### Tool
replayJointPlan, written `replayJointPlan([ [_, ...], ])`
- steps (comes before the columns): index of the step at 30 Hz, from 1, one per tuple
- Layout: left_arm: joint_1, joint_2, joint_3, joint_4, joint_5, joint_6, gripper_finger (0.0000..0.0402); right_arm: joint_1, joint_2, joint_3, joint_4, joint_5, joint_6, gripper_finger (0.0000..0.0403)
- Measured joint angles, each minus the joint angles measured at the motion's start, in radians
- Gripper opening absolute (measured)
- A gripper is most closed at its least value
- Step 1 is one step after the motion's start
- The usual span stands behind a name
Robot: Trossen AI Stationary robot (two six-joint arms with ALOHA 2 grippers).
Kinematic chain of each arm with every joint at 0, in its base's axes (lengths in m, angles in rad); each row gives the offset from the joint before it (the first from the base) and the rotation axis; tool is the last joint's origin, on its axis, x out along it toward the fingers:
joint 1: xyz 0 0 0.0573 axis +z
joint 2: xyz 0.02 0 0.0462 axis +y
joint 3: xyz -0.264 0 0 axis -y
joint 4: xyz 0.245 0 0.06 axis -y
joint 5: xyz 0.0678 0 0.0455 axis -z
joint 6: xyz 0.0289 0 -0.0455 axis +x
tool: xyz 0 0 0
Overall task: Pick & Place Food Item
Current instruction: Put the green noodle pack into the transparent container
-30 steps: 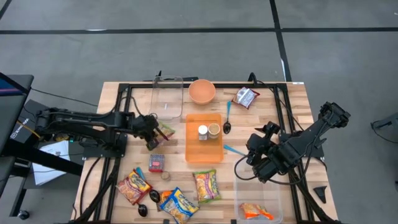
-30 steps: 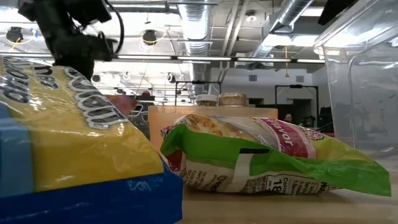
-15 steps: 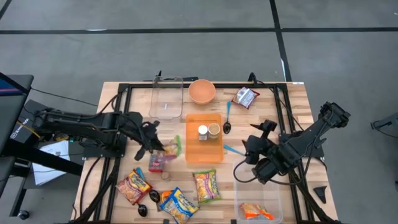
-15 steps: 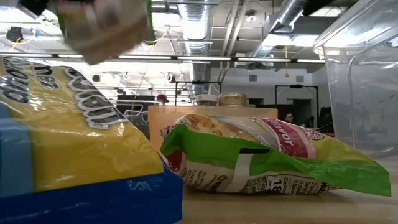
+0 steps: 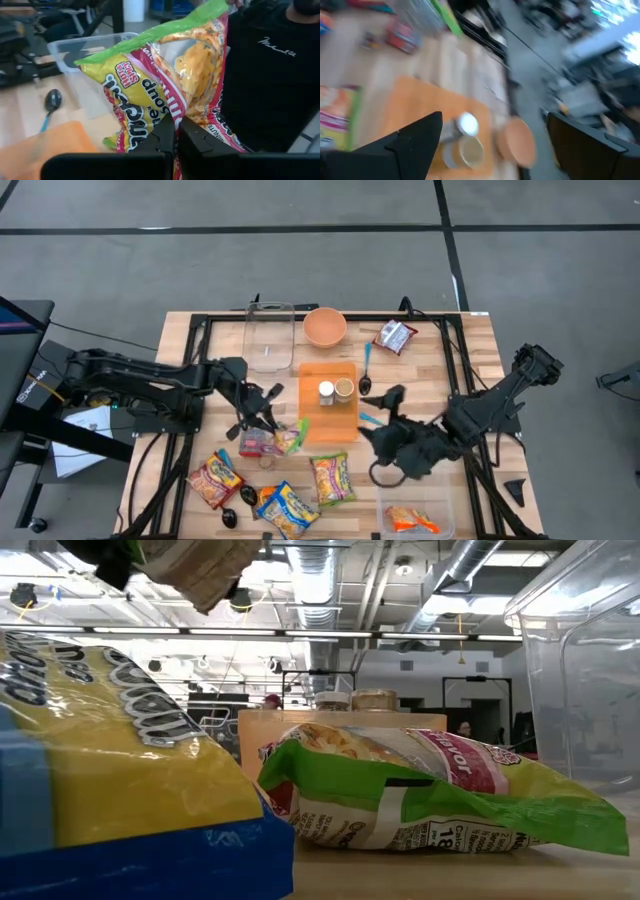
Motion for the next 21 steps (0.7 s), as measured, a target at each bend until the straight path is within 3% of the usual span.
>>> replayJointPlan([
  [8,0.040,0.154,0.067,0.087,0.120,0.050,0.0001,-0.164,0.000,0.000,0.202,-0.397,-0.192,0.0354],
  [15,0.064,0.239,0.141,0.087,0.147,0.056,0.0002,-0.266,0.000,0.000,0.286,-0.710,-0.247,0.0352],
  [21,0.081,0.277,0.179,0.105,0.147,0.060,0.0002,-0.292,0.040,-0.001,0.309,-0.845,-0.278,0.0328],
])
